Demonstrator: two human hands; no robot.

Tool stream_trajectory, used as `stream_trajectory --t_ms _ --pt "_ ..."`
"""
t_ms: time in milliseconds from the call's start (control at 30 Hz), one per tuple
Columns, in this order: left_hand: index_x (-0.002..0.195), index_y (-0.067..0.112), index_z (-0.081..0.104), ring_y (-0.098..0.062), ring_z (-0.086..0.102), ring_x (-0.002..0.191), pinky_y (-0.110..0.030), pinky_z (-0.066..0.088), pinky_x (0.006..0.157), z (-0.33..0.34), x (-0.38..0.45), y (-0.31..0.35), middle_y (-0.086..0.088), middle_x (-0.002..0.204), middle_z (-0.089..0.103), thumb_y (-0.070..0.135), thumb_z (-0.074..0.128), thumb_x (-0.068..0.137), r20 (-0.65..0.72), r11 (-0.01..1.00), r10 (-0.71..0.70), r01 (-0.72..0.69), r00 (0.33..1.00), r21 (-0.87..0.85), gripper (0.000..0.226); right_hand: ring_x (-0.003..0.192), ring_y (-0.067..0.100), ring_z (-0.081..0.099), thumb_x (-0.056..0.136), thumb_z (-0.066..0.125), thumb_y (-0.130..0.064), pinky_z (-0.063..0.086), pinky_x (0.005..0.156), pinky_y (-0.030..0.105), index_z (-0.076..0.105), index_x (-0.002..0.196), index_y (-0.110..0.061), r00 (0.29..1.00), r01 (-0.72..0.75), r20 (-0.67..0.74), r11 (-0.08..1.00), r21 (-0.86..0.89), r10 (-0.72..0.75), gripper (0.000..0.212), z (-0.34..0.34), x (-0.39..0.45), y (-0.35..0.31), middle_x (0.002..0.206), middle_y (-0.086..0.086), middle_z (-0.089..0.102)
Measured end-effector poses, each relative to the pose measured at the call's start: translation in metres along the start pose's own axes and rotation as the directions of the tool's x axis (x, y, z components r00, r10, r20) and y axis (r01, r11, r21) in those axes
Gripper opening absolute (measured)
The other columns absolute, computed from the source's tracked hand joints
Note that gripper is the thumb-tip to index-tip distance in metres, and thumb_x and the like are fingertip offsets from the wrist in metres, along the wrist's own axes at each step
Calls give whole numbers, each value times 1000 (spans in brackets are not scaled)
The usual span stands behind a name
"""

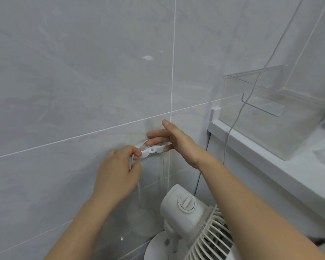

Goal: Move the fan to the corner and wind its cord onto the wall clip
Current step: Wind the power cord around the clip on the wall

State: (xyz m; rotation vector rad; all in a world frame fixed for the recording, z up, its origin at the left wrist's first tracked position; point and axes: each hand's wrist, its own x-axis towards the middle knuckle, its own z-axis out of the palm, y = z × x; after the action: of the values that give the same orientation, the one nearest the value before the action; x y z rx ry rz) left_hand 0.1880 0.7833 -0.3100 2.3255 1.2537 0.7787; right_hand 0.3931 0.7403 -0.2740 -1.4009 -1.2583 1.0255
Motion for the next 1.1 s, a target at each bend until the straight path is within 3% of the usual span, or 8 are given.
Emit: stream_trajectory --t_ms 67,200,333,467,633,800,967,1100 --pt "105 35 57 -16 50 101 -38 48 79 0 -2 -3 18 98 60 26 48 75 -22 989 65 -62 998 131 32 117 18 66 100 23 -65 42 93 35 71 125 -16 1000 9 6 1000 16 -9 73 -1 0 2 113 2 79" --pt "117 33 56 -15 53 111 -36 51 78 5 -6 -2 17 113 60 20 52 83 -18 978 7 -3 1000 207 37 114 25 69 104 21 -63 48 93 37 73 116 -3 1000 7 -18 997 83 -6 80 -4 0 3 113 12 78" --pt "126 33 56 -19 60 115 -38 53 84 10 -11 -3 15 131 59 21 50 84 15 980 -53 49 998 191 44 76 22 65 106 26 -56 52 72 35 69 78 -8 983 -17 -178 996 83 31 70 -12 -1 4 89 14 79" --pt "130 33 56 -21 60 117 -35 49 84 12 -11 -1 13 134 60 21 51 86 16 983 -99 96 995 158 46 54 21 53 102 48 -32 46 57 31 60 67 -11 968 -144 -223 982 -120 115 43 -20 -5 11 62 6 69" --pt "131 33 59 -24 62 113 -36 49 86 10 -14 0 2 118 71 19 53 87 1 987 -147 146 989 67 47 53 19 56 98 56 -28 48 57 28 69 77 -10 964 -264 -39 922 -282 264 30 -18 -10 18 69 6 74" --pt "131 33 58 -28 66 97 -37 52 77 10 -22 -4 -6 104 73 17 55 84 -59 991 -133 133 989 1 49 56 17 55 94 67 -18 47 58 28 75 101 -12 994 -101 19 968 -230 108 12 -11 -13 14 74 4 74" --pt "129 34 59 -27 65 101 -37 52 80 10 -19 -1 -2 108 72 18 56 85 -45 993 -121 122 992 2 47 57 11 55 91 68 -10 49 58 22 68 127 -28 981 37 193 953 -302 23 41 12 -13 9 74 1 72" --pt "134 34 56 -24 64 106 -37 52 82 11 -19 -1 0 112 71 18 55 86 -10 992 -122 122 992 22 51 60 3 58 86 71 -18 48 67 18 66 128 -35 988 105 151 879 -466 -38 46 21 -4 14 77 0 73"
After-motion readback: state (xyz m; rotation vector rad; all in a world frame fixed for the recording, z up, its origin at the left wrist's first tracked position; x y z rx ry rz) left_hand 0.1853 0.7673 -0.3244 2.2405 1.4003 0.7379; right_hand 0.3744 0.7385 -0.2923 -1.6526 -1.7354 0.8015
